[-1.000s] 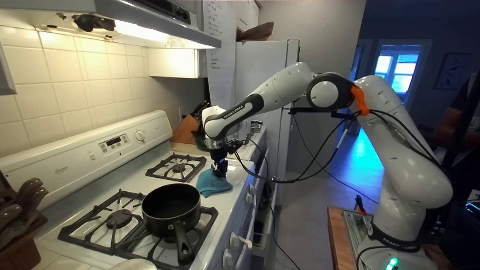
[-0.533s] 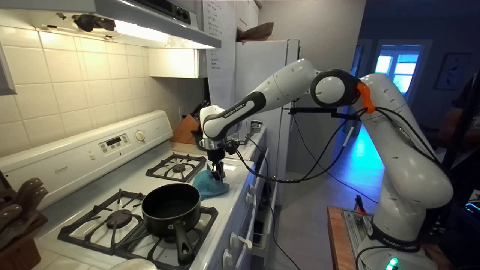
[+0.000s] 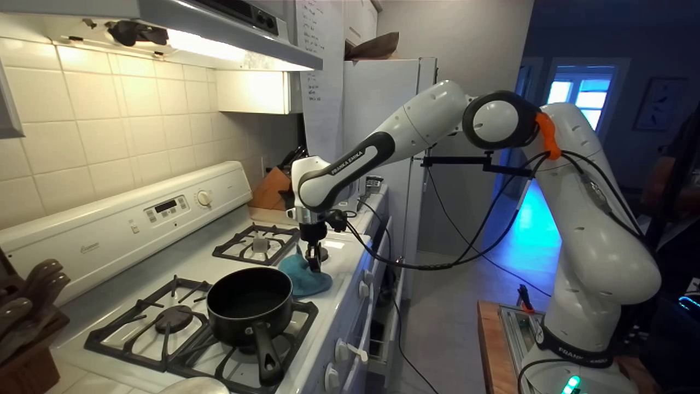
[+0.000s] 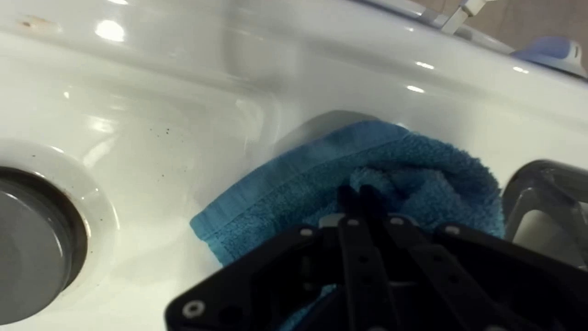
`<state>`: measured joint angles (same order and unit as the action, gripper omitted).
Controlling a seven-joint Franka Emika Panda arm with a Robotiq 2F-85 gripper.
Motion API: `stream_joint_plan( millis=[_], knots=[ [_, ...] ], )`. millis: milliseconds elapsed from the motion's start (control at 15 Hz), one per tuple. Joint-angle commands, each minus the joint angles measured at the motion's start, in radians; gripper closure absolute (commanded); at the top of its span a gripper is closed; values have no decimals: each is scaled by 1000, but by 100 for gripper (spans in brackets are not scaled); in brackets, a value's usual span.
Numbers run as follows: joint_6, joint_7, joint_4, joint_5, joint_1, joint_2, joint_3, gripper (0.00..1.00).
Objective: Pick up the blue towel and clean the right bottom plate of the stove
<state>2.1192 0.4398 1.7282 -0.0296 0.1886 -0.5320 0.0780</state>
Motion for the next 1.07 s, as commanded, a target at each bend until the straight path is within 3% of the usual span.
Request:
stream_joint_plan(
  millis=[0, 67, 200, 467, 867, 1000],
  knots=[
    [70, 16, 78, -42, -3, 50, 0, 99],
    [87, 7, 85, -40, -5, 56, -4, 99],
    [132, -4, 106, -44, -6, 73, -6, 71],
    [196, -48, 148, -36, -13, 122, -19, 44],
    [187, -235, 214, 8, -54, 224, -80, 2],
    [186, -259, 242, -1, -60, 263, -86, 0]
  ],
)
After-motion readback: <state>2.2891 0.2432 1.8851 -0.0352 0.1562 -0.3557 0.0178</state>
